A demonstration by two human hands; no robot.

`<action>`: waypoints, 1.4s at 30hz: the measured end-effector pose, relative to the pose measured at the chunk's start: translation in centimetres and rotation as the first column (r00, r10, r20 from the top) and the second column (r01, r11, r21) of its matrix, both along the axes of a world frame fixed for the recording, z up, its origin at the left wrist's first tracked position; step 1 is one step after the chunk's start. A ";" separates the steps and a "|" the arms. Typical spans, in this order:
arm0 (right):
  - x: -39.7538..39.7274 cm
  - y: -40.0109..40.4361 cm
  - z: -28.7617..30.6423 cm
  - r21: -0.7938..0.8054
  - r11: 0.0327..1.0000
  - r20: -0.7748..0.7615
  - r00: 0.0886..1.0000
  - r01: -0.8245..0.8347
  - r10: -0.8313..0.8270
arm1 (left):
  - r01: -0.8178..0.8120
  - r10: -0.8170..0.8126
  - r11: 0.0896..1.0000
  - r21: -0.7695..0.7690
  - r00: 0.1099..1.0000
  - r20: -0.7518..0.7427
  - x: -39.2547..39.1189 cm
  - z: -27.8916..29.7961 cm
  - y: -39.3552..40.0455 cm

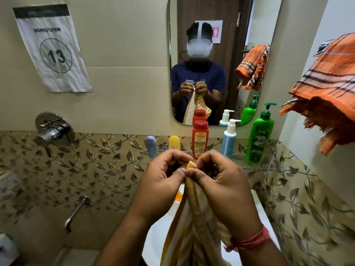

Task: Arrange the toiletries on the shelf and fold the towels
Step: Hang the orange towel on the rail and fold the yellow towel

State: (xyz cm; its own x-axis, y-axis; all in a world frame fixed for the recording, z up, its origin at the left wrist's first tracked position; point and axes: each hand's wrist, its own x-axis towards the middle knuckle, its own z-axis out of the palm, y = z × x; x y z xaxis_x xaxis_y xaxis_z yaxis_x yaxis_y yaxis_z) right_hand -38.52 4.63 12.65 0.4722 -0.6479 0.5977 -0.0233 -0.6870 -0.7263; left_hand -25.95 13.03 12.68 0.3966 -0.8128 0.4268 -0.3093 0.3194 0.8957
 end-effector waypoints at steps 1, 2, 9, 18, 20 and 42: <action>-0.3 -0.3 0.2 -0.046 0.999 -0.067 0.998 -0.005 0.002 | 0.003 -0.004 1.000 0.018 0.999 0.050 0.1 -0.1 0.0; -0.5 -0.6 0.3 -0.085 0.996 -0.136 0.991 -0.011 0.000 | 0.003 -0.007 0.999 0.038 0.994 0.108 0.2 -0.2 0.0; -1.1 -1.9 0.1 -0.220 0.975 -0.333 0.941 -0.013 -0.062 | 0.021 -0.050 0.993 0.115 0.964 0.259 0.2 -1.0 -0.3; -0.3 -2.1 -0.4 -0.075 0.995 -0.231 0.972 -0.068 0.049 | 0.015 -0.033 0.998 -0.053 0.934 -0.355 -0.2 -1.8 -1.7; -0.5 -2.5 -0.6 0.094 0.982 -0.179 0.968 -0.164 0.179 | -0.045 0.016 0.997 -0.062 0.915 -0.403 -0.2 -1.5 -2.1; 2.0 -2.0 -3.5 -0.067 0.888 -0.136 0.886 -0.455 0.444 | -0.191 0.212 0.970 -0.151 0.967 0.141 5.4 1.3 0.3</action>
State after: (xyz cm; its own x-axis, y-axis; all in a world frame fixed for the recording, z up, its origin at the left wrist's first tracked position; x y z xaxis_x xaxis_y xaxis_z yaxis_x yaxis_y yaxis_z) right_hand -36.55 2.67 9.16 0.7674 -0.2935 0.5700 0.2261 -0.7081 -0.6690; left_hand -20.51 13.37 14.00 0.4664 -0.6532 0.5965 -0.5113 0.3512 0.7844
